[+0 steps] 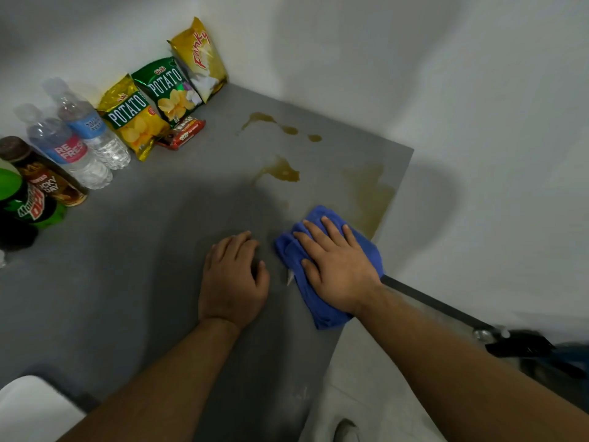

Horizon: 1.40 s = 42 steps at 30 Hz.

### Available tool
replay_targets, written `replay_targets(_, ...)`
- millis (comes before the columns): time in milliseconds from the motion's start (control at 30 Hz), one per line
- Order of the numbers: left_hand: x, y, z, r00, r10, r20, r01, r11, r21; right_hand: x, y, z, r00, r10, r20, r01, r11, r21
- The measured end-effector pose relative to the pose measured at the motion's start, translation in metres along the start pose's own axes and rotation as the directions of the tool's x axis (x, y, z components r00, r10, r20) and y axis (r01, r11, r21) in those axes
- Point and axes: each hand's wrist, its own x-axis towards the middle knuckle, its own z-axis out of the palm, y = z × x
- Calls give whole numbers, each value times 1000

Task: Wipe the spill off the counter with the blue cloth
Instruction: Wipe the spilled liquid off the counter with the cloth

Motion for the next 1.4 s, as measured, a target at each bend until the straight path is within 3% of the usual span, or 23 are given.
replay_targets(167,3,4,-3,1000,-18,22,17,999,30,-26,31,-6,983,-183,22,181,982,56)
replay_targets(433,4,6,-3,997,-48,61,43,996,84,21,15,-5,1000,19,24,-18,1000,-10)
replay_targets(667,3,7,-6,997,-58,54,54,995,82,-7,29,-5,982,-185,28,183,981,60)
replay_targets(933,4,7,-8,993,-62,96,56,997,59,22,-7,-1,998,55,-18,-54,998,20)
replay_targets(1133,-1,5,-7,1000,-19,11,19,1000,-6,-22,11,-1,987,-158,25,156,986,54)
replay_targets(1267,-2,4,-5,1000,-15,1,15,1000,-18,4,34,-12,999,-23,30,22,1000,17)
replay_targets(1400,-1,3,-6,999,-22,36,23,999,-26,26,5,-6,984,176,-26,-175,984,9)
